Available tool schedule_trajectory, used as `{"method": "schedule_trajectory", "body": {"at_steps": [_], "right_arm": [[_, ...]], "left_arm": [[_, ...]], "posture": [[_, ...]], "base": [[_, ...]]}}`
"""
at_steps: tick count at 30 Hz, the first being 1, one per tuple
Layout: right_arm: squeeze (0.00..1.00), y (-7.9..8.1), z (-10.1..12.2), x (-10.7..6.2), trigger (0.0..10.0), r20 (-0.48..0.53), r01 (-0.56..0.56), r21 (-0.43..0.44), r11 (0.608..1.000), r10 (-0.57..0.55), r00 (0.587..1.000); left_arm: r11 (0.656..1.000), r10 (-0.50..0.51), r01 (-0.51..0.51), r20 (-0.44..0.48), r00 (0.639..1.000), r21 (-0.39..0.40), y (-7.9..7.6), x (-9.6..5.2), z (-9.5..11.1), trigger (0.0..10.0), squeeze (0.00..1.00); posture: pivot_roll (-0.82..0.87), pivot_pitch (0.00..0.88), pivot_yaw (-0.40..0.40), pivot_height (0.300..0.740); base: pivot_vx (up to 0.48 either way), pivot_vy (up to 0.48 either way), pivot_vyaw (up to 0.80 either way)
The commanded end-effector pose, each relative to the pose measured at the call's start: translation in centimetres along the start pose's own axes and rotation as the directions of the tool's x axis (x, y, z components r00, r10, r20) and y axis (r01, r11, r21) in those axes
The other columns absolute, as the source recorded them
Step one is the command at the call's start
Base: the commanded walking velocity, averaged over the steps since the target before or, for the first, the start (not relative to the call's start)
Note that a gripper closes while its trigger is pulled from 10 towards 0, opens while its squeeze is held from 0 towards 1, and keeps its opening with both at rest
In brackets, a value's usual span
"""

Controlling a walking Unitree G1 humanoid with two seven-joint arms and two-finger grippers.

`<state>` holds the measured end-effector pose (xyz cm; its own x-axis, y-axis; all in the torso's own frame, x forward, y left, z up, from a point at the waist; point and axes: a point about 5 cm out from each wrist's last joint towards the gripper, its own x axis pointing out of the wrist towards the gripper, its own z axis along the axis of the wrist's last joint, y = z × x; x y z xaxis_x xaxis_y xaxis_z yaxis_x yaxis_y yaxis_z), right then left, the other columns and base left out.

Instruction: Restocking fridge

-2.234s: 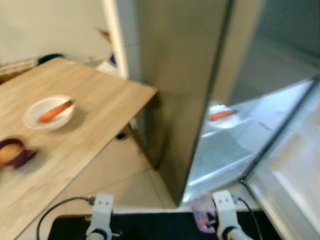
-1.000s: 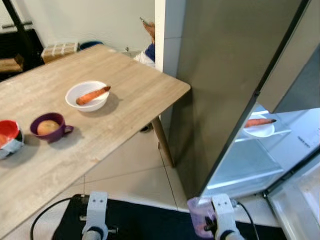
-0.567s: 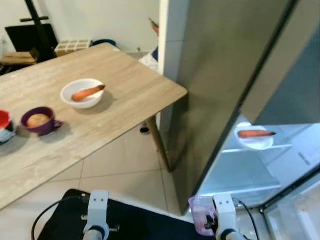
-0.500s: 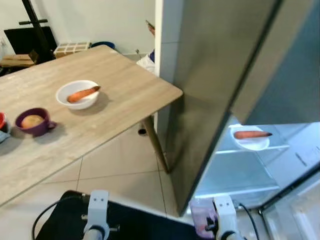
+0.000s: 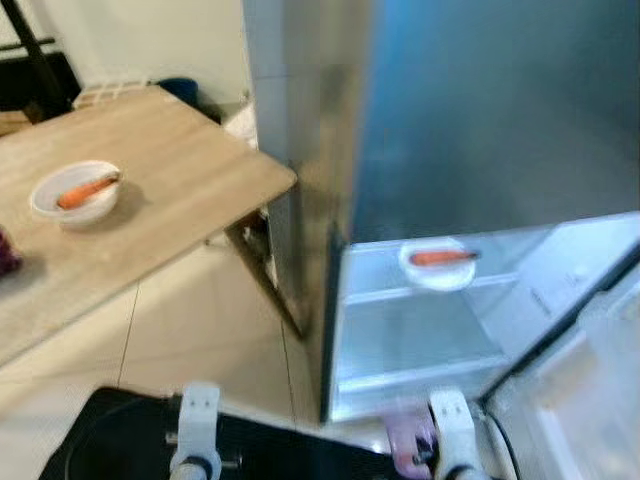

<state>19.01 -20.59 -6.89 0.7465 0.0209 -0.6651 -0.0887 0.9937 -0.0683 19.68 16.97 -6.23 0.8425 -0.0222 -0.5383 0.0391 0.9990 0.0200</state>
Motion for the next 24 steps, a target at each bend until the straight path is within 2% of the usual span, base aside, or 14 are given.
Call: {"method": "schedule_trajectory", "body": {"at_steps": [1, 4, 11, 24], "right_arm": [[0.0, 0.51, -0.17, 0.01, 10.0, -0.005, -0.011, 0.004, 1.0, 0.011, 1.0], [0.0, 0.53, -0.16, 0.03, 10.0, -0.006, -0.01, 0.005, 1.0, 0.01, 1.0], [0.0, 0.63, -0.06, 0.09, 10.0, -0.005, -0.01, 0.007, 1.0, 0.01, 1.0], [0.0, 0.94, 0.15, 0.22, 10.0, 0.001, -0.01, 0.018, 1.0, 0.01, 1.0]], "left_arm": [[1.0, 0.01, -0.01, -0.006, 1.0, -0.002, 0.28, -0.25, -0.34, 10.0, 0.0], [1.0, 0.01, -0.01, -0.004, 1.0, -0.001, 0.29, -0.24, -0.3, 10.0, 0.0], [1.0, 0.019, -0.019, 0.006, 1.0, -0.015, 0.42, -0.16, -0.07, 10.0, 0.0], [1.0, -0.006, 0.006, 0.012, 1.0, 0.006, 0.29, -0.09, 0.11, 10.0, 0.0]], "posture": [[-0.11, 0.106, 0.017, 0.74], [-0.11, 0.106, 0.017, 0.74], [-0.11, 0.108, 0.021, 0.74], [-0.11, 0.111, 0.024, 0.74]], "base": [[0.0, -0.33, 0.0], [0.0, -0.321, 0.0], [0.0, 0.0, 0.0], [0.0, 0.0, 0.0]]}}
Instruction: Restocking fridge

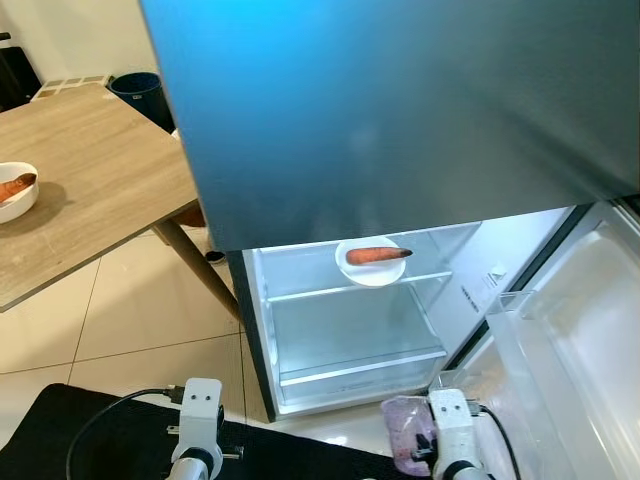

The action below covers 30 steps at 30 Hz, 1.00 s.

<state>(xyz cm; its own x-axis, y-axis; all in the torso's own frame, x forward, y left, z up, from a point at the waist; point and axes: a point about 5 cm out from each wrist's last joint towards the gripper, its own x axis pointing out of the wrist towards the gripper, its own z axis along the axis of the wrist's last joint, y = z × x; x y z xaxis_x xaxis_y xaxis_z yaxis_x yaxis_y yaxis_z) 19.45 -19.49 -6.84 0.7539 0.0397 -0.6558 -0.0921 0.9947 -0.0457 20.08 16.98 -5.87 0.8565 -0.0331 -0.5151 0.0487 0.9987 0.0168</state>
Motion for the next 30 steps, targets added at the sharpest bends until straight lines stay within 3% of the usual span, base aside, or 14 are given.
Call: {"method": "schedule_trajectory", "body": {"at_steps": [1, 6, 14, 30], "right_arm": [[0.0, -0.1, -0.3, -0.1, 10.0, -0.013, 0.008, 0.004, 1.0, -0.008, 1.0], [0.0, 0.0, -0.6, -0.1, 10.0, -0.029, 0.01, 0.008, 1.0, -0.009, 1.0], [0.0, 0.3, -1.1, -0.3, 10.0, -0.044, 0.008, 0.018, 1.0, -0.007, 0.999], [0.0, 0.3, -1.1, -0.3, 10.0, -0.048, 0.011, 0.015, 1.0, -0.01, 0.999]], "left_arm": [[1.0, -0.005, 0.005, -0.016, 1.0, 0.012, 0.2, -0.2, -0.4, 10.0, 0.0], [0.998, -0.044, 0.046, -0.047, 0.998, 0.046, -0.3, -0.4, -0.9, 10.0, 0.0], [0.997, -0.063, 0.065, -0.057, 0.996, 0.029, -0.6, -0.5, -1.2, 10.0, 0.0], [0.997, -0.068, 0.07, -0.086, 0.994, 0.018, -0.5, -0.7, -1.7, 10.0, 0.0]], "posture": [[-0.11, 0.111, 0.025, 0.74], [-0.11, 0.11, 0.023, 0.74], [-0.11, 0.113, 0.022, 0.74], [-0.11, 0.116, 0.017, 0.74]], "base": [[0.0, 0.0, 0.0], [0.0, 0.0, 0.0], [0.0, 0.0, 0.0], [-0.285, 0.0, 0.0]]}}
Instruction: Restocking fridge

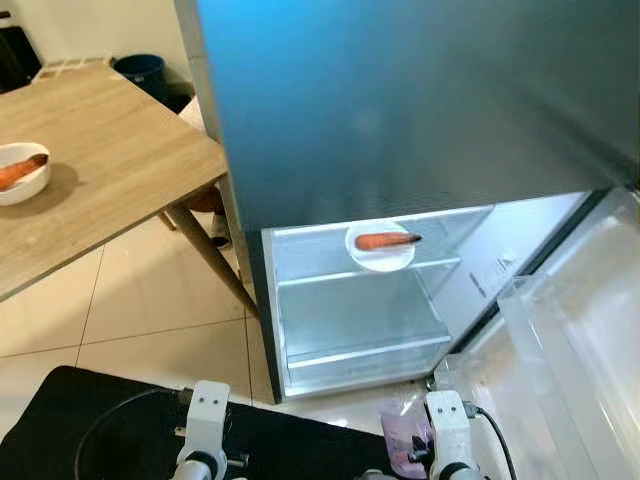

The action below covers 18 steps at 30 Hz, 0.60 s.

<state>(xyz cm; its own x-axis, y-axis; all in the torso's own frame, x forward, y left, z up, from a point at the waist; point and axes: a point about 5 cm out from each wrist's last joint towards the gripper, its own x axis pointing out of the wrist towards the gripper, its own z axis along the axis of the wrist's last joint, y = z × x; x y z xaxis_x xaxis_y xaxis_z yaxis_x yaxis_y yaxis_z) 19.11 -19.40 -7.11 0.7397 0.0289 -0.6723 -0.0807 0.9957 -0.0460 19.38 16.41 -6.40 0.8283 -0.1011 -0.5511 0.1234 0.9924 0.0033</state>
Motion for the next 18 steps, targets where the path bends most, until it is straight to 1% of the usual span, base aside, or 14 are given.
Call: {"method": "schedule_trajectory", "body": {"at_steps": [1, 9, 18], "right_arm": [[0.0, 0.16, -0.73, -0.23, 10.0, -0.025, 0.003, 0.009, 1.0, -0.003, 1.0], [0.0, 0.19, -0.82, -0.26, 10.0, -0.028, 0.003, 0.008, 1.0, -0.003, 1.0], [0.0, 0.2, -0.83, -0.26, 10.0, -0.03, 0.0, 0.002, 1.0, 0.0, 1.0]], "left_arm": [[1.0, 0.0, -0.001, -0.053, 0.999, -0.011, 0.23, -0.46, -1.1, 10.0, 0.0], [1.0, 0.001, -0.002, -0.079, 0.997, -0.011, 0.59, -0.65, -1.53, 10.0, 0.0], [1.0, 0.0, -0.001, -0.092, 0.996, -0.013, 0.58, -0.73, -1.76, 10.0, 0.0]], "posture": [[-0.11, 0.117, 0.019, 0.74], [-0.11, 0.115, 0.02, 0.74], [-0.1, 0.11, 0.018, 0.74]], "base": [[-0.259, 0.0, 0.0], [-0.258, 0.0, 0.0], [-0.257, 0.0, 0.0]]}}
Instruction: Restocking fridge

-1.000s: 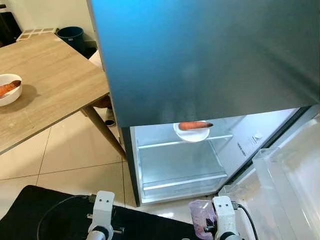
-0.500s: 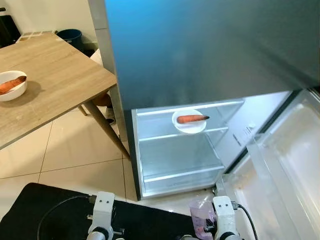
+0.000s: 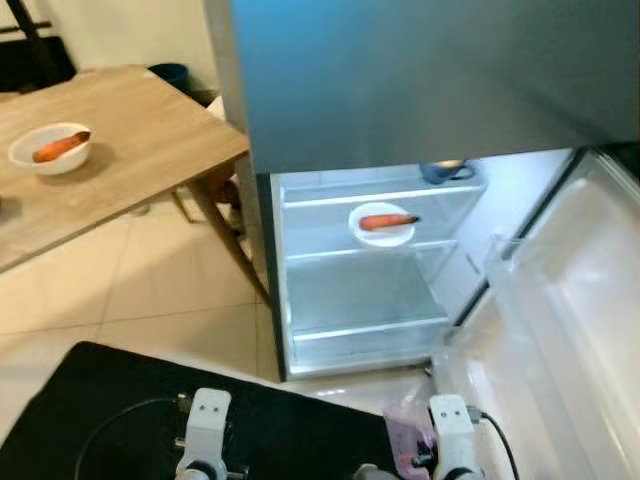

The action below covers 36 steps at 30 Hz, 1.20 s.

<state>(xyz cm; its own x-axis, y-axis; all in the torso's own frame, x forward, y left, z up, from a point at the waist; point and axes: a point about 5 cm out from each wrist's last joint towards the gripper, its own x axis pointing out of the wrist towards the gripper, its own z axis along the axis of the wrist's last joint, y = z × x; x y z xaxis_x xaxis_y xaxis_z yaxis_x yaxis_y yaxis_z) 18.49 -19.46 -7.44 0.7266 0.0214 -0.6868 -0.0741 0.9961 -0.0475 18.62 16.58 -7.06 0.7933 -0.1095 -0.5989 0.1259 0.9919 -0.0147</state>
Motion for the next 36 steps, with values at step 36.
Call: {"method": "schedule_trajectory", "body": {"at_steps": [36], "right_arm": [[0.0, 0.3, 0.0, 0.1, 10.0, -0.011, -0.014, -0.011, 1.0, 0.013, 1.0]], "left_arm": [[0.999, 0.028, -0.029, 0.044, 0.999, 0.025, 0.5, -0.1, 0.5, 10.0, 0.0]], "posture": [[-0.1, 0.107, 0.017, 0.74]], "base": [[0.12, 0.0, 0.0]]}}
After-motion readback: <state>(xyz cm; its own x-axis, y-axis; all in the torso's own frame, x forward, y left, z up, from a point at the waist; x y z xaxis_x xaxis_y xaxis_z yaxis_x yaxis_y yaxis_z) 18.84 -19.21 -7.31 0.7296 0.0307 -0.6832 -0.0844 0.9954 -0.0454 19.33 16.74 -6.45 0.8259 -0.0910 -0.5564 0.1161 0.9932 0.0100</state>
